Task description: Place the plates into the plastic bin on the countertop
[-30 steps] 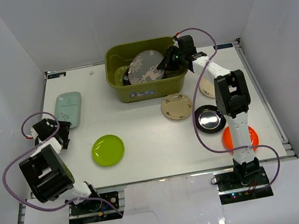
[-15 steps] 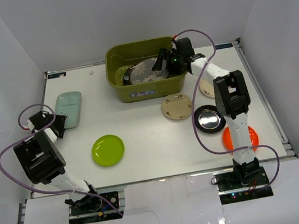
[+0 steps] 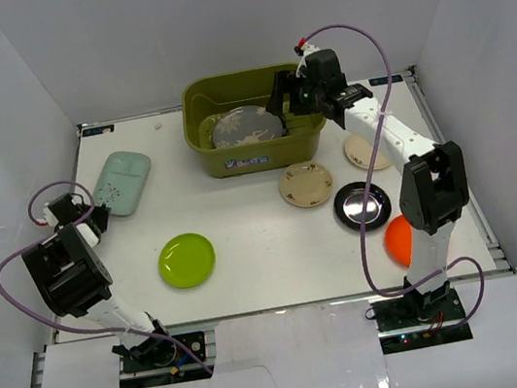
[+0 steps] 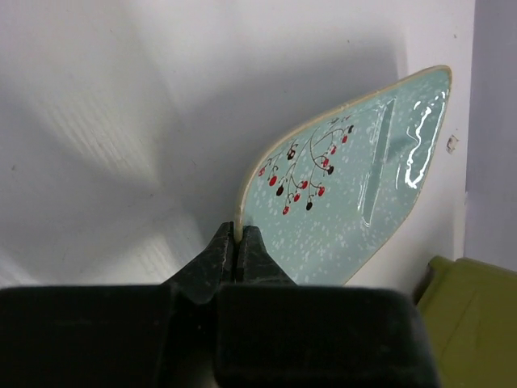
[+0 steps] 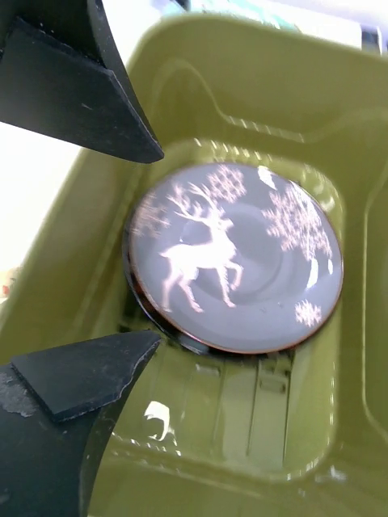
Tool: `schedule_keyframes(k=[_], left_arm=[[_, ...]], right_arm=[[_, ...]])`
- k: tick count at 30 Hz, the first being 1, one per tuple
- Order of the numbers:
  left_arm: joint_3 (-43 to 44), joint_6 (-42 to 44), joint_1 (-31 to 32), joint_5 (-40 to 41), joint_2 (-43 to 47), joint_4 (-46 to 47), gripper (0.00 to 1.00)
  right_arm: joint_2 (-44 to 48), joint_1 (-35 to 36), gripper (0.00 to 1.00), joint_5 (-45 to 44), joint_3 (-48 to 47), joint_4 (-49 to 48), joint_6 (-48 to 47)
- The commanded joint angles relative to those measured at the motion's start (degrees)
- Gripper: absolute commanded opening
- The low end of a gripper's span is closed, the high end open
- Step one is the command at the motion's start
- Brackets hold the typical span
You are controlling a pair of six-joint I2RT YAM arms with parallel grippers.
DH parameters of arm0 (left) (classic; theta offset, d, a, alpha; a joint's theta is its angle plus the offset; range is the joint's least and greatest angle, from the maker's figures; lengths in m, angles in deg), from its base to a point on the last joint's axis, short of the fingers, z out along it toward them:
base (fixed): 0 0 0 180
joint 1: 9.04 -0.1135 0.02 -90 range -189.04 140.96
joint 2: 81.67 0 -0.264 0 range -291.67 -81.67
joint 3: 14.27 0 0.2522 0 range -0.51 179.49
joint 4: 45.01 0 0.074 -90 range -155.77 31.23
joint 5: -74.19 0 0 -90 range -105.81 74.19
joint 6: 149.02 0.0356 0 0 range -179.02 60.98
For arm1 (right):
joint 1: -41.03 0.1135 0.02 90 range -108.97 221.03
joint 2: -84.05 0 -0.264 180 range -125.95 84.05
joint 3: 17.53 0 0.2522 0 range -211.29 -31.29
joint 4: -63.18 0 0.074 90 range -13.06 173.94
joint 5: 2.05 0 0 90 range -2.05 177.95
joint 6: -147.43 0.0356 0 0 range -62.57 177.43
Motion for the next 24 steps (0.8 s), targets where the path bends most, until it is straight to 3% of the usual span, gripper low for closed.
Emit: schedule_keyframes(k=[1, 13, 19, 24], left_arm=[[-3.1, 2.84, 0.48, 0.05, 1.54, -2.34, 0.0], [-17.95, -5.85, 0.57, -9.88, 26.49, 7.25, 0.0], [-21.38, -6.92, 0.57, -16.29, 42.65, 1.56, 0.0], [-23.31, -6.3, 0.83, -23.33, 49.18, -3.99, 0.0]], right_arm=[[4.47, 0.43, 0.9, 3.22, 3.43, -1.25, -1.29], [28.98, 8.06, 0.9, 12.89, 33.39, -16.17, 6.44], [30.77, 16.06, 0.9, 12.99, 40.0, -22.16, 12.6], [29.18, 20.46, 0.9, 10.09, 41.23, -26.73, 19.44]])
